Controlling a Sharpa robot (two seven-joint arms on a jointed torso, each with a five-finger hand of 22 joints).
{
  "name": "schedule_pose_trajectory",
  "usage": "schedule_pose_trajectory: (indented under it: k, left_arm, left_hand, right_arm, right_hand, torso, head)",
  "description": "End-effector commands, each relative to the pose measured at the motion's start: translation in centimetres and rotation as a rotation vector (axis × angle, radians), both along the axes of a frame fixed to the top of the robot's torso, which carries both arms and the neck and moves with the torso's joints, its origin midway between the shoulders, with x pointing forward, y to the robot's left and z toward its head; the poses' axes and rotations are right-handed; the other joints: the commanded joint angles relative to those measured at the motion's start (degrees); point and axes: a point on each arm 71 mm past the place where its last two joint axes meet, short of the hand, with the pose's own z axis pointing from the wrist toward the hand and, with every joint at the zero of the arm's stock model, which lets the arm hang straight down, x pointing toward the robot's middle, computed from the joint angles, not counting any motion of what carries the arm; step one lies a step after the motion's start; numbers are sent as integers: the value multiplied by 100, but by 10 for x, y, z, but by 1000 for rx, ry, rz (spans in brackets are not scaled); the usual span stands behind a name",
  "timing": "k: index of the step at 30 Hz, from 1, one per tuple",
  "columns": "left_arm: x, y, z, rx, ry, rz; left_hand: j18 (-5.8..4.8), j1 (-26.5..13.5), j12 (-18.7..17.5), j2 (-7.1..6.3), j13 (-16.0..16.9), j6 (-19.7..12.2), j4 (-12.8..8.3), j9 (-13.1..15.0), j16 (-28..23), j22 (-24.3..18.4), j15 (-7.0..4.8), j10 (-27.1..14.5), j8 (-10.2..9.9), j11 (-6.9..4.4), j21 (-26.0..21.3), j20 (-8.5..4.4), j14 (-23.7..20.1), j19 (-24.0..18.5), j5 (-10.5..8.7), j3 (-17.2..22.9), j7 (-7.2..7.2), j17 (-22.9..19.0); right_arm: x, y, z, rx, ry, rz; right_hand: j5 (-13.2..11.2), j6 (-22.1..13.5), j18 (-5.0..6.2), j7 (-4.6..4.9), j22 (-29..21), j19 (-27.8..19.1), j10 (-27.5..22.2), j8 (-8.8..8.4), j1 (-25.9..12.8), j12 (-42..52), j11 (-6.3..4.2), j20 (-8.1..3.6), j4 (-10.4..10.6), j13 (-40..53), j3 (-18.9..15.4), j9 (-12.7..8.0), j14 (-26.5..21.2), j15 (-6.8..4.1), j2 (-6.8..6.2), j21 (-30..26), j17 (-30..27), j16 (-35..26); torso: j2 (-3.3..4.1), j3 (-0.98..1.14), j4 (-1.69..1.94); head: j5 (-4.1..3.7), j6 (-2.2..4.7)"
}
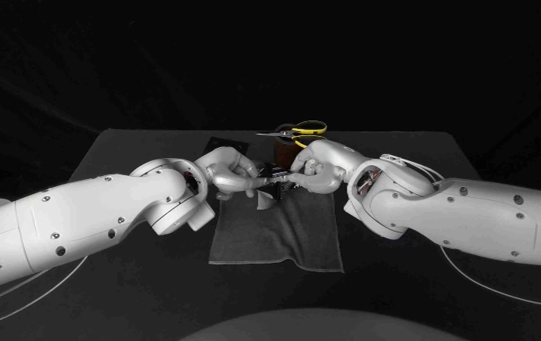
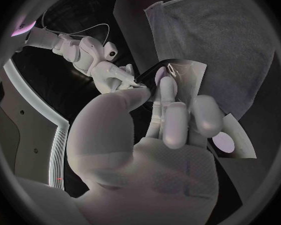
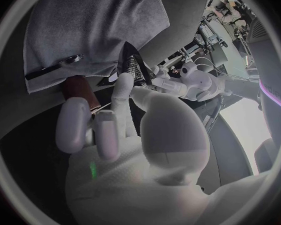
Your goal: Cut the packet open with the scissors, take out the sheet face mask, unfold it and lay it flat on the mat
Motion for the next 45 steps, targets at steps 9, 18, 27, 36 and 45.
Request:
schedule_pose_trajectory:
  k: [9,18,27,36,45]
  left_arm:
    - [6,20,-5,84,-11,42]
    - [8,27,-6,99,-14,49]
    - [10,32,-7,119,-21,50]
    - [8,27,-7,105,-13,31]
    - [6,19,-7,79,8,18]
  left_hand:
    - [-41,18,37,28,-7,49,-606,7,55,42,-31,54,223,-23,59,0,100,54,68,647,8,34]
    - [-43,17,38,27,-7,52,-609,5,45,52,-33,57,224,-24,65,0,97,60,70,652,7,17]
    - [-44,15,38,29,-8,54,-607,3,44,55,-34,60,225,-24,68,0,97,61,66,656,7,15]
    - [-40,11,38,29,-8,55,-604,1,50,36,-34,61,226,-24,58,0,100,50,59,659,7,25]
    - [-34,4,37,26,-9,57,-601,-1,61,11,-34,62,226,-24,46,1,104,34,54,659,8,43]
  right_arm:
    - [11,-25,-4,-78,-13,-115]
    - [14,-32,-4,-88,-19,-137]
    - [15,-38,-5,-98,-25,-147]
    - [12,-33,-5,-83,-8,-125]
    - [11,-30,-2,14,8,-131]
  right_hand:
    - [19,52,-54,-11,7,47,105,116,81,33,-6,7,-498,14,451,170,452,-33,53,28,839,51]
    - [24,56,-60,-13,33,60,117,125,80,52,-9,6,-511,28,465,171,457,-34,54,54,865,68]
    - [24,57,-62,-14,41,64,121,127,79,66,-9,6,-513,39,468,171,459,-34,54,63,874,74]
    - [23,57,-41,-12,-33,23,121,131,70,32,-9,5,-518,14,475,171,449,-35,51,-19,827,44]
    - [15,-237,144,91,-784,-444,-179,15,-457,-329,92,65,-211,-167,25,95,211,40,-349,-906,-8,-577]
  torso:
    - [3,0,-1]
    - [-3,-2,-2]
    - [4,2,0]
    - [1,0,-4]
    - [4,-1,-2]
  head:
    - [-3,4]
    - [0,1]
    - [8,5]
    - [18,11]
    - [35,10]
